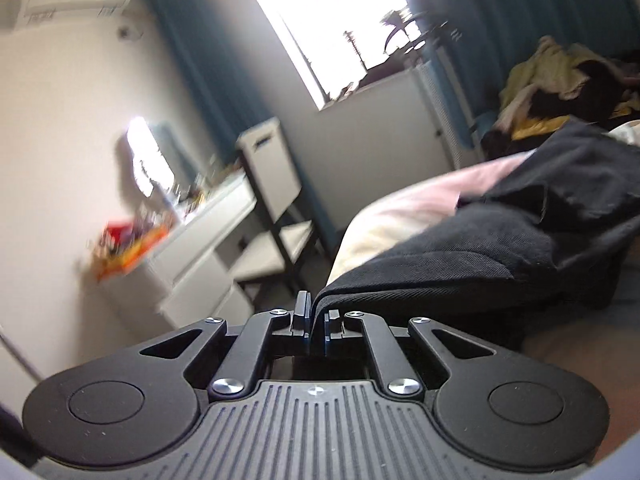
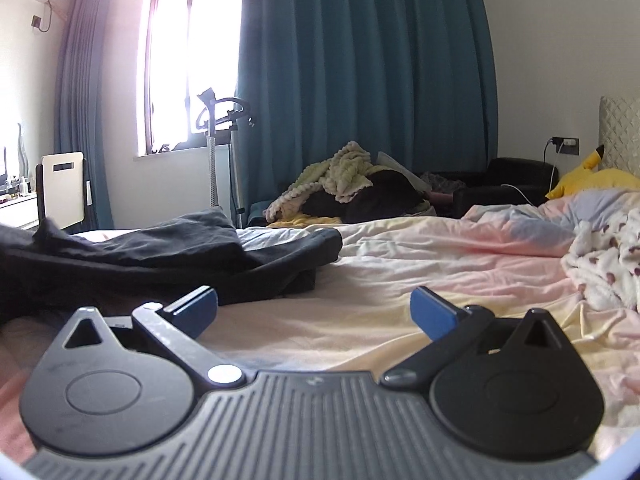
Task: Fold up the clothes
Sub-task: 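Lift and pull the sweatpants out across the duvet with the left tool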
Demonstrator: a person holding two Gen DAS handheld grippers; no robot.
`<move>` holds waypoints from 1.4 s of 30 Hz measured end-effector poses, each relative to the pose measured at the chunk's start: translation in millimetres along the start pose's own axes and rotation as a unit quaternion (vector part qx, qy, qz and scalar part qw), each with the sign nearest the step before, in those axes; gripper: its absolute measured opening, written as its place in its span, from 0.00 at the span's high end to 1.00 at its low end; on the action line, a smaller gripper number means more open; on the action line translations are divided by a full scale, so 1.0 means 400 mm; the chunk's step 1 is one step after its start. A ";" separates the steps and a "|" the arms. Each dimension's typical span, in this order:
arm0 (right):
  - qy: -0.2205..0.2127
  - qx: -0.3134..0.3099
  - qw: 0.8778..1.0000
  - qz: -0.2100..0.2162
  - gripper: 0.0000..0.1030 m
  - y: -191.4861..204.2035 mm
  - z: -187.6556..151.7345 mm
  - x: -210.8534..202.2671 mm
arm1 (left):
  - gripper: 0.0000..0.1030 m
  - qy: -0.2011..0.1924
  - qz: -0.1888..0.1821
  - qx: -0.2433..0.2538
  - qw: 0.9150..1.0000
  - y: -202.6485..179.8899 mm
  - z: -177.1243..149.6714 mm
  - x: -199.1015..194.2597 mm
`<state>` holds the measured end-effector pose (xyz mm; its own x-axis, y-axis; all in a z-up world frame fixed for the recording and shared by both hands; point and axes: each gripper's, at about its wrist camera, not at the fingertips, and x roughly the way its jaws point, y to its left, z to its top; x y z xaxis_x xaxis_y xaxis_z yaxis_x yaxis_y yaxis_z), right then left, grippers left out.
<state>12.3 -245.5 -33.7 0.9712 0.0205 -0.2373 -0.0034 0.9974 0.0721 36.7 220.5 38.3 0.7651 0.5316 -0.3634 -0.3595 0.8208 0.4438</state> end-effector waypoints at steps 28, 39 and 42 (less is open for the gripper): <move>-0.031 -0.032 0.996 0.081 0.00 0.060 0.017 -0.122 | 0.08 -0.133 -0.175 -0.182 0.958 -0.039 0.060 -0.382; -0.005 -0.018 0.988 0.154 0.00 0.121 0.053 -0.092 | 0.08 -0.104 -0.226 -0.219 0.944 -0.180 0.114 -0.356; 0.008 -0.007 0.984 0.181 0.00 0.175 0.068 -0.031 | 0.07 -0.093 -0.194 -0.226 0.950 -0.192 0.074 -0.318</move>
<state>6.5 -177.7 0.7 0.9023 0.3745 -0.2135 -0.3507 0.9257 0.1418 -17.2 83.6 74.6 0.9531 0.1588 -0.2575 -0.1911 0.9759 -0.1058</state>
